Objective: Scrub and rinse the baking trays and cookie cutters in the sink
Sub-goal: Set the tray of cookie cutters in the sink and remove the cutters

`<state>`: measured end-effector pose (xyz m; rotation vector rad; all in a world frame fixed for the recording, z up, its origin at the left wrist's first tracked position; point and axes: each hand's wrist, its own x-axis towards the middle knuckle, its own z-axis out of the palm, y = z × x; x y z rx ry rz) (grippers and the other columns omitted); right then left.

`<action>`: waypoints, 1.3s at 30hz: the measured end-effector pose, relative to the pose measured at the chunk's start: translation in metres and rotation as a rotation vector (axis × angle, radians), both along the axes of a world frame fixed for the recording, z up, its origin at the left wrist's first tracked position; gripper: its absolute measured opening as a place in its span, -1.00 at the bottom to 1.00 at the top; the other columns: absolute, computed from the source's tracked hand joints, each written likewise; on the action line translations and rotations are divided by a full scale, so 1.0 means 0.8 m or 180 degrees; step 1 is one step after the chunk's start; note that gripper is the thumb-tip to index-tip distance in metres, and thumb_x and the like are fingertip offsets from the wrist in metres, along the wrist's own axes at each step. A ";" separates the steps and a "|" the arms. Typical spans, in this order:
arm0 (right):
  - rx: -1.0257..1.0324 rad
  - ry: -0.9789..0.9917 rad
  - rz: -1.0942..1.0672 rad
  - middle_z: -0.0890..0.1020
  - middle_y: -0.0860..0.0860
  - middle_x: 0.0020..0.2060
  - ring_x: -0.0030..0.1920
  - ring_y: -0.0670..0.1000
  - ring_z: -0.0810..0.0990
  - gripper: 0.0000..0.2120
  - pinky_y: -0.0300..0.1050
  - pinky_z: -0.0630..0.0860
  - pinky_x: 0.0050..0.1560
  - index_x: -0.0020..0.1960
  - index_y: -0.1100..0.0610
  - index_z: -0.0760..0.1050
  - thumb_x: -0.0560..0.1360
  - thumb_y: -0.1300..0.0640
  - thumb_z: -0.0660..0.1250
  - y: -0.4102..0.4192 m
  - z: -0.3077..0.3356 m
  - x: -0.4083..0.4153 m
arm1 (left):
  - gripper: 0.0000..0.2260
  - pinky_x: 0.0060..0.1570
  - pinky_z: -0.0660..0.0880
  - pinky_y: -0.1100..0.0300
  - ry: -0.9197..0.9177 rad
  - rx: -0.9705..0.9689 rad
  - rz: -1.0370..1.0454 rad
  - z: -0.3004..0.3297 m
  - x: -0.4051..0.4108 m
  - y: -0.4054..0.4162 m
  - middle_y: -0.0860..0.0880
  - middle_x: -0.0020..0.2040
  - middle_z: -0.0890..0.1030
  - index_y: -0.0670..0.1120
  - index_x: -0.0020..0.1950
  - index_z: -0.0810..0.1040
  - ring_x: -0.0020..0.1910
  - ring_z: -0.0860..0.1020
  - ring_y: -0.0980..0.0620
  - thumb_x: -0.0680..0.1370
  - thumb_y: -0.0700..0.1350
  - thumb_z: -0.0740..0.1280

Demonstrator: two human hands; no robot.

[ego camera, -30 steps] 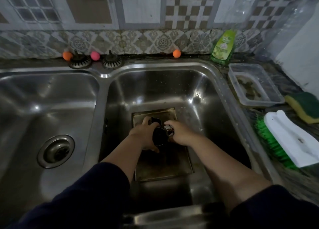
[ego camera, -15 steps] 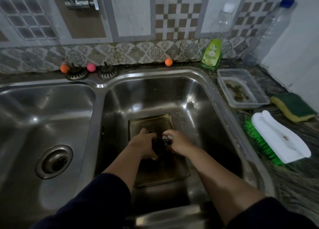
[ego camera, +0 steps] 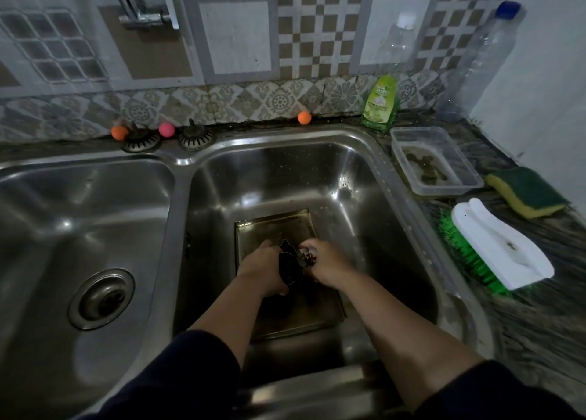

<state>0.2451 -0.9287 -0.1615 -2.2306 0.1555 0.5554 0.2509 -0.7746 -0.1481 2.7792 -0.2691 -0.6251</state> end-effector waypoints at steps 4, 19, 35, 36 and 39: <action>0.0115 -0.0101 -0.0072 0.44 0.00 0.36 0.35 0.03 0.41 -0.43 -0.09 0.49 0.21 0.39 0.05 0.37 0.46 0.41 0.32 -0.001 0.010 -0.002 | -0.39 0.09 0.53 0.08 -0.0086 -0.0075 0.0084 0.003 -0.001 0.000 -0.01 0.21 0.41 -0.03 0.27 0.48 0.11 0.51 -0.03 0.27 -0.04 0.58; -0.0276 -0.0884 -0.0659 0.43 0.03 0.37 0.33 0.06 0.44 -0.48 0.05 0.53 0.21 0.33 0.04 0.44 0.43 0.36 0.41 -0.089 0.138 0.018 | -0.41 0.25 0.47 0.09 -0.0558 -0.1281 0.0151 0.058 0.033 -0.087 0.06 0.17 0.54 0.04 0.24 0.54 0.20 0.47 0.07 0.22 0.11 0.51; -0.1289 -0.0477 -0.0633 0.43 0.18 0.26 0.22 0.21 0.48 -0.68 -0.06 0.40 0.22 0.27 0.21 0.44 0.53 0.17 0.27 -0.089 0.035 -0.028 | -0.19 0.30 0.34 -0.12 -0.0384 0.0400 -0.1188 -0.005 0.051 -0.143 0.04 0.55 0.03 0.11 0.51 0.13 0.41 0.33 -0.09 0.37 0.11 0.48; -0.1241 -0.0513 -0.0616 0.46 0.19 0.23 0.21 0.21 0.48 -0.66 -0.07 0.40 0.21 0.26 0.21 0.46 0.50 0.15 0.31 -0.091 0.037 -0.027 | -0.16 0.31 0.34 -0.13 -0.0298 0.0344 -0.1181 -0.004 0.052 -0.141 0.06 0.57 -0.02 0.14 0.53 0.10 0.41 0.34 -0.10 0.37 0.10 0.50; -0.1198 -0.0470 -0.0550 0.54 0.21 0.15 0.18 0.20 0.52 -0.64 -0.07 0.43 0.19 0.22 0.20 0.50 0.44 0.16 0.39 -0.092 0.048 -0.026 | -0.20 0.30 0.40 -0.10 -0.0204 -0.0012 -0.1114 -0.004 0.056 -0.129 0.11 0.57 0.03 0.19 0.52 0.15 0.45 0.31 -0.04 0.39 0.02 0.50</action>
